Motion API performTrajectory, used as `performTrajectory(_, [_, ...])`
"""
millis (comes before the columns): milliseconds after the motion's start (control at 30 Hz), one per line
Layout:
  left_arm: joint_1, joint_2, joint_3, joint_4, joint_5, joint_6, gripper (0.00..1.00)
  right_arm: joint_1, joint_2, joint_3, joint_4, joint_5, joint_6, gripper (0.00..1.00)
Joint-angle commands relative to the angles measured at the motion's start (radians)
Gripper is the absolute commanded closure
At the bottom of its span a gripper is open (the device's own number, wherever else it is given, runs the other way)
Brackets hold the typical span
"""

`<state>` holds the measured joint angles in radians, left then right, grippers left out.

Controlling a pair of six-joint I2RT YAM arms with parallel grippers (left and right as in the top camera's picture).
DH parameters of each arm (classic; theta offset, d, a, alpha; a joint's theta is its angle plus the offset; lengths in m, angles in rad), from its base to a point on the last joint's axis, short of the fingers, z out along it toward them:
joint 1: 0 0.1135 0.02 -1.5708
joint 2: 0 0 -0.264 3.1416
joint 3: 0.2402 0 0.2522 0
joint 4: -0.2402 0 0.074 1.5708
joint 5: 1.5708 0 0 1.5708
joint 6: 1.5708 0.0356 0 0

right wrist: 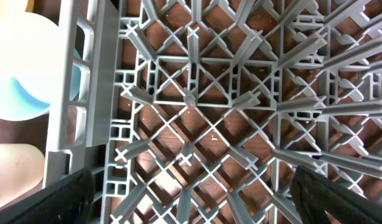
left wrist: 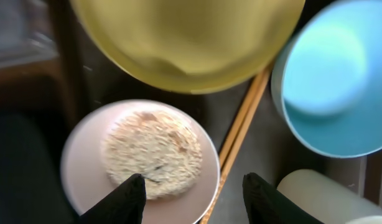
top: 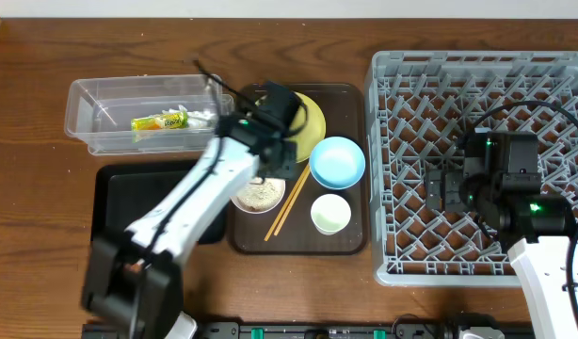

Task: Sort waste into correct bins and load items into the dishwasher rack
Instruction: 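Grasp the white rice bowl with the left gripper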

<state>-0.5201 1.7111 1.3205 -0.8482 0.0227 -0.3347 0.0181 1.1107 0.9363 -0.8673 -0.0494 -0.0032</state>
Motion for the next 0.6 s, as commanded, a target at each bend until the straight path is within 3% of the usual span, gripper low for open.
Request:
performTrajectory(0, [-0.039,0.068,-0.01,-0.003,-0.005,0.019,0.47,0.005,0.0,0.021,-0.001,-0.005,0.018,0.01])
performTrajectory(300, [-0.066,0.203,-0.01,0.004,-0.005,0.019,0.49,0.005,0.0,0.021,-0.001,-0.005,0.018,0.01])
performTrajectory(367, [-0.066,0.225,-0.01,0.01,-0.009,0.02,0.53,0.005,0.0,0.021,-0.001,-0.005,0.018,0.01])
performTrajectory(500, [-0.068,0.243,-0.01,0.016,-0.008,0.019,0.75,0.005,0.0,0.021,-0.002,-0.005,0.018,0.01])
performTrajectory(567, [-0.069,0.243,-0.01,0.02,-0.008,0.019,0.77,0.005,0.0,0.021,-0.002,-0.005,0.018,0.01])
